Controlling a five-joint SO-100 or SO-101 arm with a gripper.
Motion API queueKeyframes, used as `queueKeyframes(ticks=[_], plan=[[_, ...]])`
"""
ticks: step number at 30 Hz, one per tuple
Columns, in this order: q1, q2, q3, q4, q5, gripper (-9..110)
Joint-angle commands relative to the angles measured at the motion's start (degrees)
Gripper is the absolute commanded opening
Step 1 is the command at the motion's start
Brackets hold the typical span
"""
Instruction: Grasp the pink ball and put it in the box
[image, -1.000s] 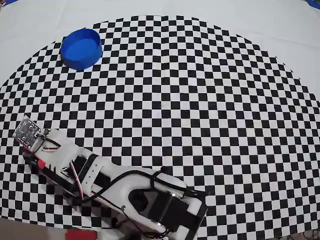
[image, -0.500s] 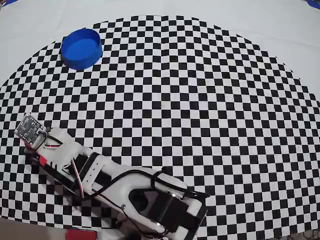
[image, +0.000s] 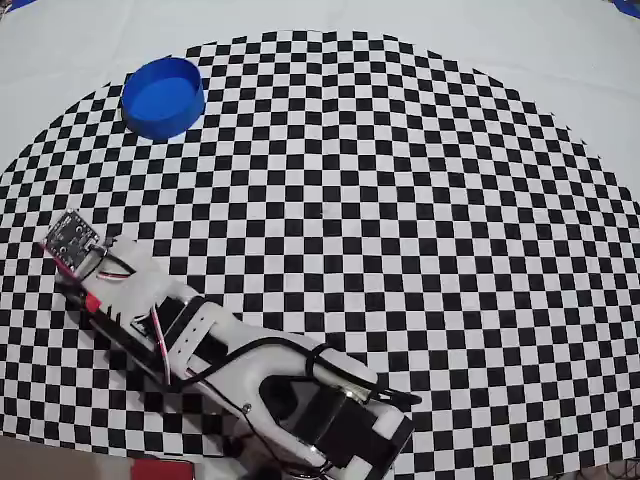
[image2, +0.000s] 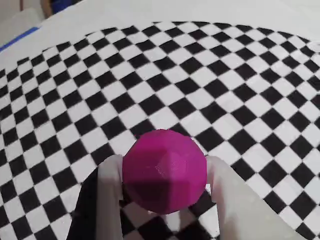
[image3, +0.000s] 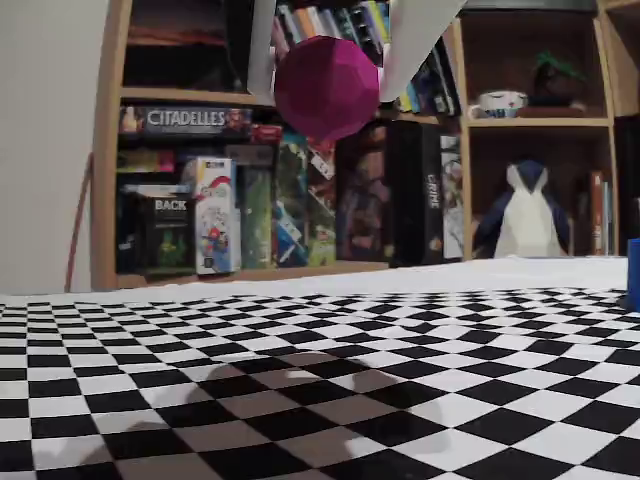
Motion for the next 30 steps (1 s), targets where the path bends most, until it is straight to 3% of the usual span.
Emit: queueKeyframes(ticks=[1,30], plan=[[1.14,2.55,-2.81,-1.14,-0.44,0],[14.85,3.25,-2.99,-1.76,-0.44,0]])
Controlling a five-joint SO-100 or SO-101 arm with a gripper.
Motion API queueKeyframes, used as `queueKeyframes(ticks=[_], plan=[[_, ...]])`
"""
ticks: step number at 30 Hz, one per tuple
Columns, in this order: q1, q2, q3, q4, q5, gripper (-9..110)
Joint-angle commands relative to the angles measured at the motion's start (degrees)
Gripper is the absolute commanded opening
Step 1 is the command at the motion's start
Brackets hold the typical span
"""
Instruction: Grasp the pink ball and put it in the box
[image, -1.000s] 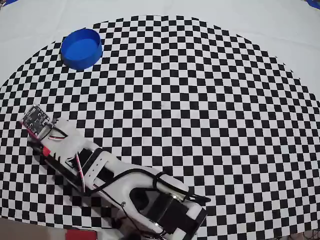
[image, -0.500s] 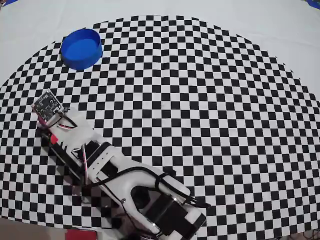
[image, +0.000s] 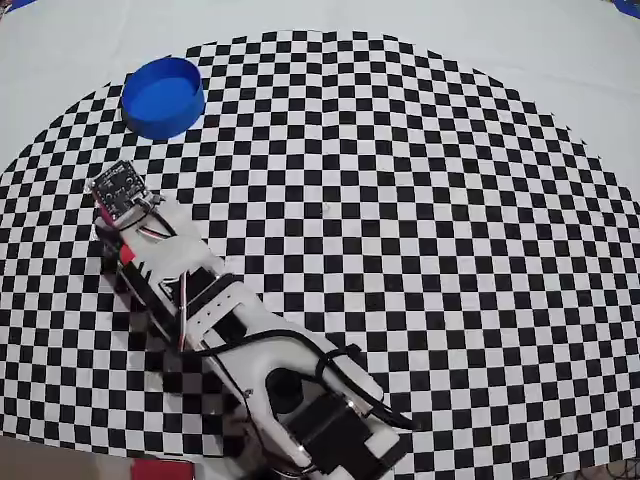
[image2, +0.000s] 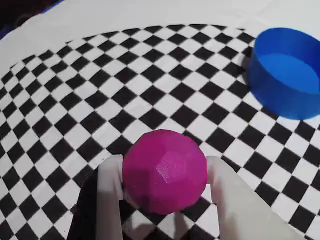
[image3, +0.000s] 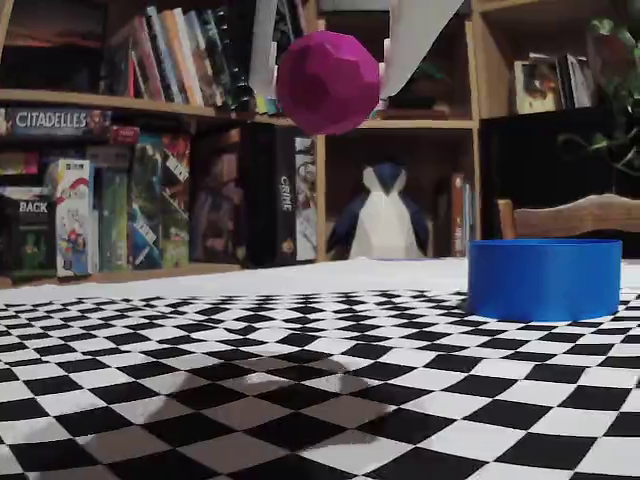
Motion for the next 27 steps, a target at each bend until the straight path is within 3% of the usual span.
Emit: queueKeyframes(ticks=[1,27], plan=[[1.32,3.25,-2.81,-1.05,-0.44,0],[10.9,3.43,-2.81,-1.05,-0.44,0]])
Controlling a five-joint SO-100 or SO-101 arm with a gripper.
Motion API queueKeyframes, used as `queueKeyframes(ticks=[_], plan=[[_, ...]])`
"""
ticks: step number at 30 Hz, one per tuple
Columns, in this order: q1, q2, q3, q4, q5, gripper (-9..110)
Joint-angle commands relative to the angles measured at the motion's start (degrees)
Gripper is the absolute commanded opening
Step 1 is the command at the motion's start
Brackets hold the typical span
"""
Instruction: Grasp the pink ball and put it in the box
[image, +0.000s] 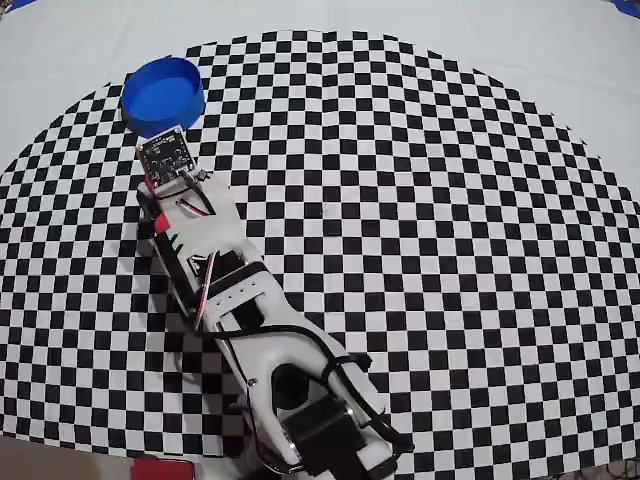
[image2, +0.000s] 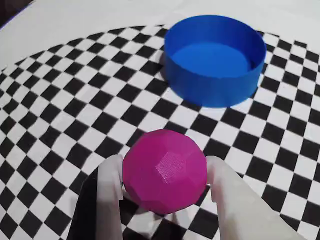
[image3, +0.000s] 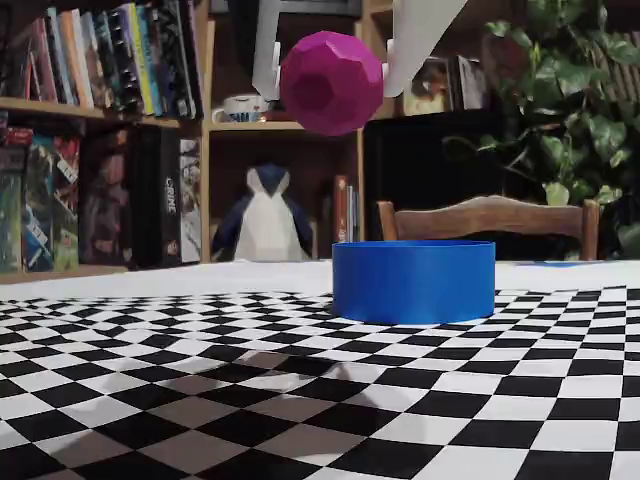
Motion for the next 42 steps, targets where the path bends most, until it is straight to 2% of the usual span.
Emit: queueKeyframes(ticks=[1,13,42], plan=[[1.23,3.52,-2.81,-1.05,-0.44,0],[3.34,-0.97,-6.59,-1.05,-0.44,0],[6.24,-24.61,-26.81,-1.76,-0.44,0]])
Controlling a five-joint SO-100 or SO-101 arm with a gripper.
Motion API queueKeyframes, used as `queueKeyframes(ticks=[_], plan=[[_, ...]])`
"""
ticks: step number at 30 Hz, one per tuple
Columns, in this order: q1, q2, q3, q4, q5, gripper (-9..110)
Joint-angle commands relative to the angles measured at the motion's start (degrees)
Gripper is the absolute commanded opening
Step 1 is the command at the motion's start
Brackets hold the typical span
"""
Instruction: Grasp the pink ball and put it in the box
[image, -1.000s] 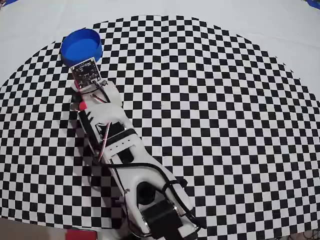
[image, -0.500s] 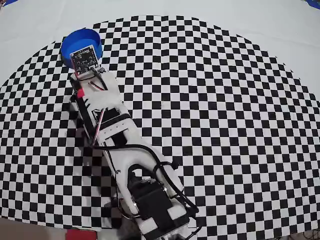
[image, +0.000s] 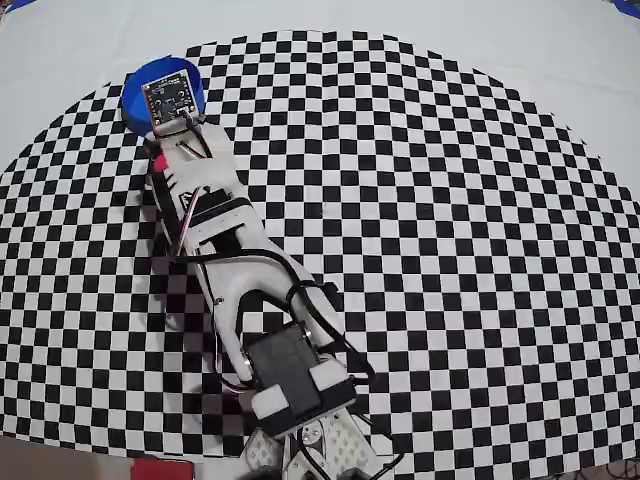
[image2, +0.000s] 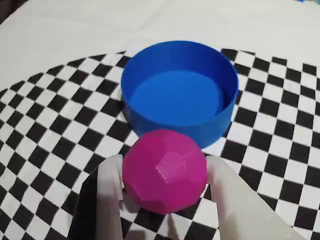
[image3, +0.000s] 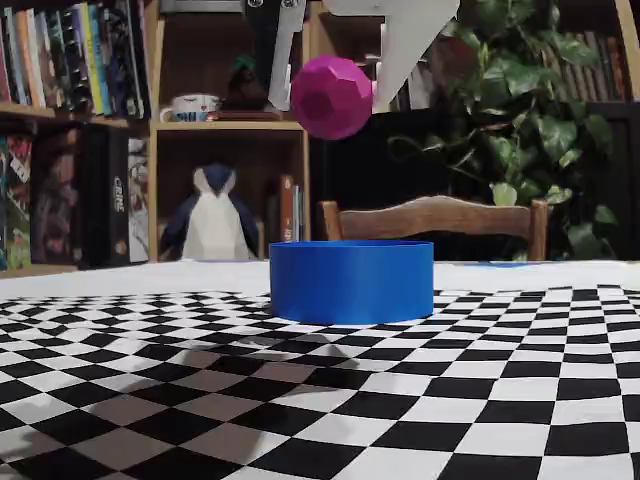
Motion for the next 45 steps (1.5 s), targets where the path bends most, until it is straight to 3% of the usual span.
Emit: queueKeyframes(ticks=[1,45], plan=[[0.79,-1.32,-4.39,-1.05,-0.44,0],[2.81,-23.47,-25.58,-1.23,-0.44,0]])
